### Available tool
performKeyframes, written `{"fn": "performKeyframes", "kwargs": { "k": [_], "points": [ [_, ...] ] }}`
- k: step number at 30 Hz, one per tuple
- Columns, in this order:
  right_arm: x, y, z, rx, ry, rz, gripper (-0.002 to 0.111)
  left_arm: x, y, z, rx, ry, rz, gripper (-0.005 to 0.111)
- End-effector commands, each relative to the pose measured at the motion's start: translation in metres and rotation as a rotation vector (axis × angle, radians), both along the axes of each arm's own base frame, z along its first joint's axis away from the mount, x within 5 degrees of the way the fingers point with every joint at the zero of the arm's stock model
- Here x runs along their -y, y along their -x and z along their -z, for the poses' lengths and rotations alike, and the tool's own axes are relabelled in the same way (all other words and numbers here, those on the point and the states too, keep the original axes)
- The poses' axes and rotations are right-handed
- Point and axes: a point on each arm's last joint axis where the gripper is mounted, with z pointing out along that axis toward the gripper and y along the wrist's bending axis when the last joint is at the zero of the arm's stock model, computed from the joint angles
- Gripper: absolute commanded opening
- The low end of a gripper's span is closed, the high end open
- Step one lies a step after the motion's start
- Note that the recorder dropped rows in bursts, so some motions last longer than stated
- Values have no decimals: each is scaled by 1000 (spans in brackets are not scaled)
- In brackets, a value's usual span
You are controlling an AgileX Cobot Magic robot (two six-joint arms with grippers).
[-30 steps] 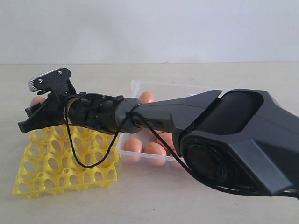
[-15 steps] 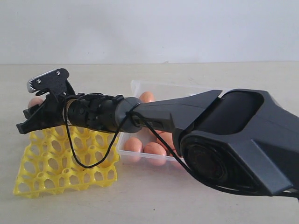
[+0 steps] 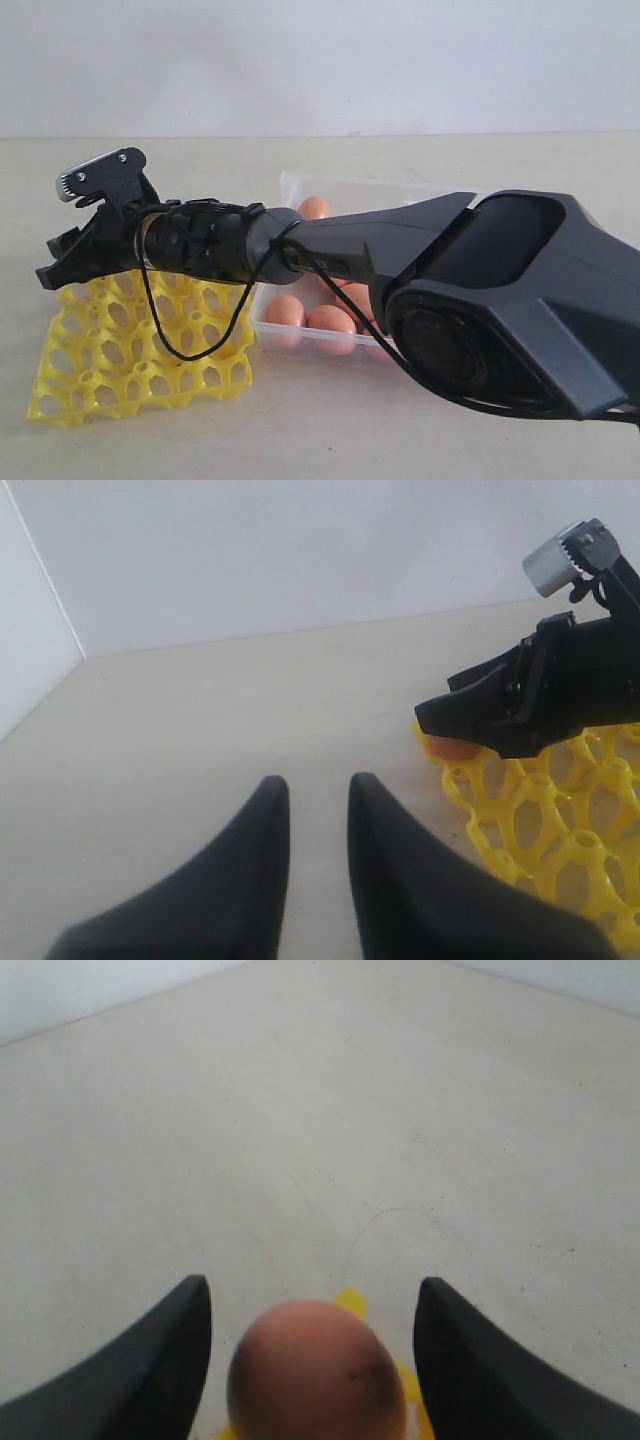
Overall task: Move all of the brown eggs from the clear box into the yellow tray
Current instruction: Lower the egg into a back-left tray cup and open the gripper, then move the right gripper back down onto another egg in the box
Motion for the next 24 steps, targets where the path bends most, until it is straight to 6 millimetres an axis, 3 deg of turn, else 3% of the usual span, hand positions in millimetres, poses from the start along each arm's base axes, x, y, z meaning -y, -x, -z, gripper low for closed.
{"fn": "performKeyframes", "kwargs": {
  "k": [1,7,11,13,15,19,24],
  "points": [
    [1,-2,-10,21,-4,4,58,0,0,1,1,4,-8,22],
    [1,-2,-13,48,3,-9,58,0,0,1,1,4,-8,22],
    [16,-16,-53,87,32,82,58,0,0,1,1,4,-8,22],
    [35,-23,-71,92,115,174,58,0,0,1,1,4,-8,22],
    [58,-18,-76,101,239,217,58,0,0,1,1,4,-8,22],
    [130,9,-107,37,432,333,58,0,0,1,1,4,-8,22],
    [190,30,-145,33,596,456,58,0,0,1,1,4,-8,22]
  ]
}}
